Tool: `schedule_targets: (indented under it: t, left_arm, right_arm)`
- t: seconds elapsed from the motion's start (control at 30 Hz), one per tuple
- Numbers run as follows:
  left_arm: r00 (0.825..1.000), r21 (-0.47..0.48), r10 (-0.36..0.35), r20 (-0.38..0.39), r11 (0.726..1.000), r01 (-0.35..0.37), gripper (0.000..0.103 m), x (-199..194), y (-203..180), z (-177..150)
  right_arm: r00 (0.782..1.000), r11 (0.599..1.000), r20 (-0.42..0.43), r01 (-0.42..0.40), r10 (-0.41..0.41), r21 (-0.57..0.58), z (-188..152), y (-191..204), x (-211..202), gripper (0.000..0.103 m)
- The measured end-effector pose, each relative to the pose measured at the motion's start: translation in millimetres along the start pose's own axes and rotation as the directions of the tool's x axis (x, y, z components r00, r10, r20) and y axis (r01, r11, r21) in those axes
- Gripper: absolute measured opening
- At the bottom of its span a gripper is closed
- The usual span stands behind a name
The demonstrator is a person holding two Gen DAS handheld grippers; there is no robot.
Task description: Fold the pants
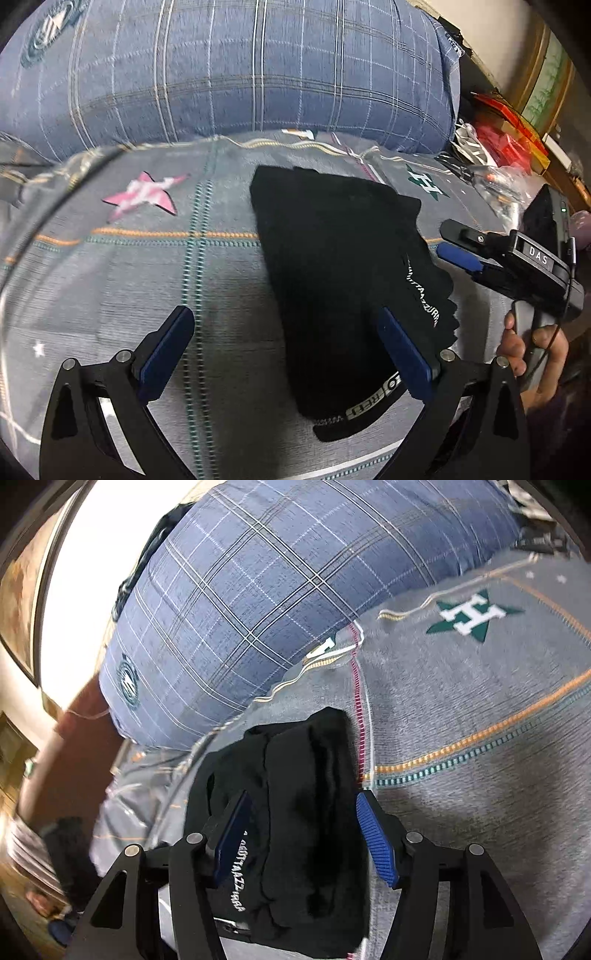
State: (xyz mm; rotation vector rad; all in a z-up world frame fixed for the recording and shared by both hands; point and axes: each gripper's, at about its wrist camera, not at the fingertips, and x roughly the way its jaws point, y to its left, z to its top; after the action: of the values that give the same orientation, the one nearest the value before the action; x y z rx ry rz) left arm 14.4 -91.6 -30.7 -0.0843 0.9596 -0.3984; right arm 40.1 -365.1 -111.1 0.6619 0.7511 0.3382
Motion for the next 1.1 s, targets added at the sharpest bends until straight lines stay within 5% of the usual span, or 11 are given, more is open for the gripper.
schedule_targets:
  t: [0.13,0.37,0.5,0.73,0.8,1.1]
  left_arm:
    - [0.993,-0.019,-0.108,-0.036,0.994,0.108,0.1,6.7,-2.7,-0.1]
    - [0.977,-0.064,-0.191,-0.093,0.981,0.185,0.1,22.1,-0.2,7.3]
    - [0.955,-0.083,-0.264,-0.135,0.963,0.255,0.1,30.0,-3.9,9.5]
    - [0.949,-0.082,-0.282,-0.14,0.959,0.273,0.1,34.8,-13.3,11.9]
    - [0.948,-0.096,-0.289,-0.134,0.956,0.278,0.099,35.4,-11.1,12.0]
    - [0.964,-0.088,-0.244,-0.106,0.968,0.236,0.053,23.9,-7.1,13.2]
  right_arm:
    - [1.0,1.0,-0.022,0.015,-0.014,0.01,5.1,-0.8,12.1,0.063]
    - [0.997,0.998,-0.061,0.046,-0.044,0.036,7.0,-9.4,28.6,0.062]
    - [0.997,0.999,-0.077,0.025,-0.022,0.039,6.9,-10.9,29.4,0.064]
    - [0.994,1.0,-0.11,0.013,-0.015,-0.02,1.7,4.2,38.4,0.065]
    - [0.993,0.998,-0.107,0.038,-0.043,-0.044,0.1,8.4,40.2,0.055]
    - [0.991,0.978,-0.02,0.128,-0.133,-0.162,-12.0,31.8,24.9,0.029]
